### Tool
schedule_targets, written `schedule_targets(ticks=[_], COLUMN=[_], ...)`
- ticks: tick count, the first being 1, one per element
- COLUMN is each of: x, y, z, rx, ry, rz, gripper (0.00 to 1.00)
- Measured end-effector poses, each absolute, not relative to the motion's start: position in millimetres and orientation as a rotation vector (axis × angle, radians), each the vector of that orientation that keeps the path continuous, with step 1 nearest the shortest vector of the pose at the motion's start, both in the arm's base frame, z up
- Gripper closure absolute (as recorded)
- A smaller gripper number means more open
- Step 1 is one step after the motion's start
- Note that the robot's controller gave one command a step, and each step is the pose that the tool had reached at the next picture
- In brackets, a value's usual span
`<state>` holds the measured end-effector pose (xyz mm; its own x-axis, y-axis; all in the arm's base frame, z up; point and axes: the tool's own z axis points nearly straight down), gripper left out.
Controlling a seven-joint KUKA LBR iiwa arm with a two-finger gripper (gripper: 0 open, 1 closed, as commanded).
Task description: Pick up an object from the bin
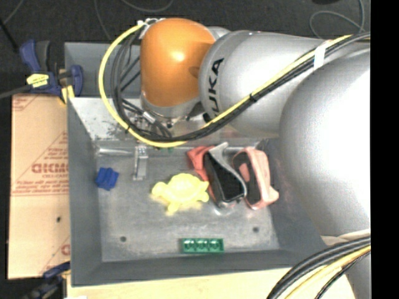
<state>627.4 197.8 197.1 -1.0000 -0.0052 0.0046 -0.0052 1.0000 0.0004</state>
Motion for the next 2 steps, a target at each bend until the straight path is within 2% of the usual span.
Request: schedule_targets(ticks=[1, 2], x=[629.0, 627.0], y=[196.7, 212.1], z=[202.9, 153.8], rx=[0.002, 0.143], ry=[-3.145, -3.145], rz=[-0.003, -0.002], gripper=[0.00, 0.00])
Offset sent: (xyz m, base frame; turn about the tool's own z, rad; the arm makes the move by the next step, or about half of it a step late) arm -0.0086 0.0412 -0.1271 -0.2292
